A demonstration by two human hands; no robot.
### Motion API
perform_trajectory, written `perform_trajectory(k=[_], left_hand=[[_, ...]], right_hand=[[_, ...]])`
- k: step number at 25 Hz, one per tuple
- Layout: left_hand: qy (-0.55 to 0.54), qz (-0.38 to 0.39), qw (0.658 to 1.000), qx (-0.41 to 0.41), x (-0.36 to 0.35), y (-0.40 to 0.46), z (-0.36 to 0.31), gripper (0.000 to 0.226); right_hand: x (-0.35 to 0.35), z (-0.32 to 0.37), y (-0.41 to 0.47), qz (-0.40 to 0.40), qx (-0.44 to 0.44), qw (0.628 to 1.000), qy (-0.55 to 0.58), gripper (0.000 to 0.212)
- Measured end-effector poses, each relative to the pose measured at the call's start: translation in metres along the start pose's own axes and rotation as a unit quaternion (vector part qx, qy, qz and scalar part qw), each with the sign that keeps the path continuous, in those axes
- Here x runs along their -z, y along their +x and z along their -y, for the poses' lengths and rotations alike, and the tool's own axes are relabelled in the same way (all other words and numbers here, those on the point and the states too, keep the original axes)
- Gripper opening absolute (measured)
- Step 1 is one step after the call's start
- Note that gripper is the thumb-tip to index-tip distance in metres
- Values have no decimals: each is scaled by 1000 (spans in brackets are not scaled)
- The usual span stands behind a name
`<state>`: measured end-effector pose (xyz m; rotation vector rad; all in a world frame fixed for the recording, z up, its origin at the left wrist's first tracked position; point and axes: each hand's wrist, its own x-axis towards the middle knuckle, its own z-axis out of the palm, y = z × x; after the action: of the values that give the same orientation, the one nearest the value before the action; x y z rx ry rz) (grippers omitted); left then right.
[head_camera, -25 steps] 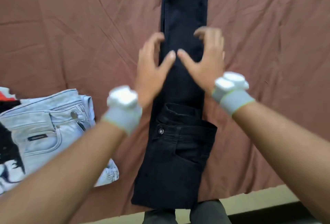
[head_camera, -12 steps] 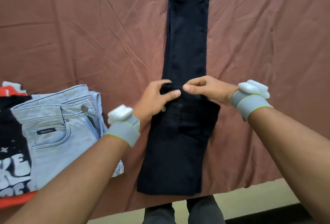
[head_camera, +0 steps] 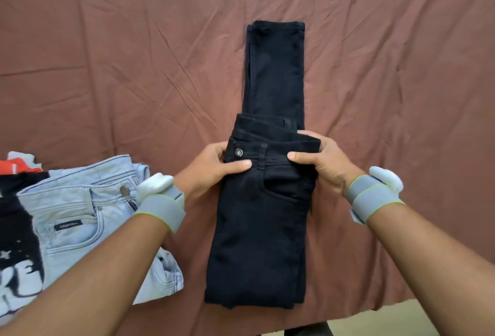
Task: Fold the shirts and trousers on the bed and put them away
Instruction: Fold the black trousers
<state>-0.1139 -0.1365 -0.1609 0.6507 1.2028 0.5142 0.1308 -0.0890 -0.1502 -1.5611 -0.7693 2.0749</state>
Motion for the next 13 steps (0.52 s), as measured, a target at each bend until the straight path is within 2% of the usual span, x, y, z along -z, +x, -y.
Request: perform_trajectory(k=[2,4,5,7,8,10,13], left_hand=[[1,-70,993,-100,-3,23,-38,26],[-11,-122,979,-164,2,69,-85,28],[-43,-140,976,-158,6,92,-105,35],[-68,-156,979,-111,14,114,-112,54],[-47,-175,979,-87,15,114,-98,56],[-2,-208,975,-82,14,108,-62,47],[47,-258,957,-122,13,111,-38,32]], right_hand=[[-3,33,20,-35,56,997,42,53],[0,76,59,-81,134,984,81,62],[2,93,80,-102,153,978,101,64],[2,102,100,-147,106,980,85,75],[3,91,99,-159,70,983,59,69],[9,57,96,-142,43,988,33,46],[12,37,101,-161,84,983,-1,35]])
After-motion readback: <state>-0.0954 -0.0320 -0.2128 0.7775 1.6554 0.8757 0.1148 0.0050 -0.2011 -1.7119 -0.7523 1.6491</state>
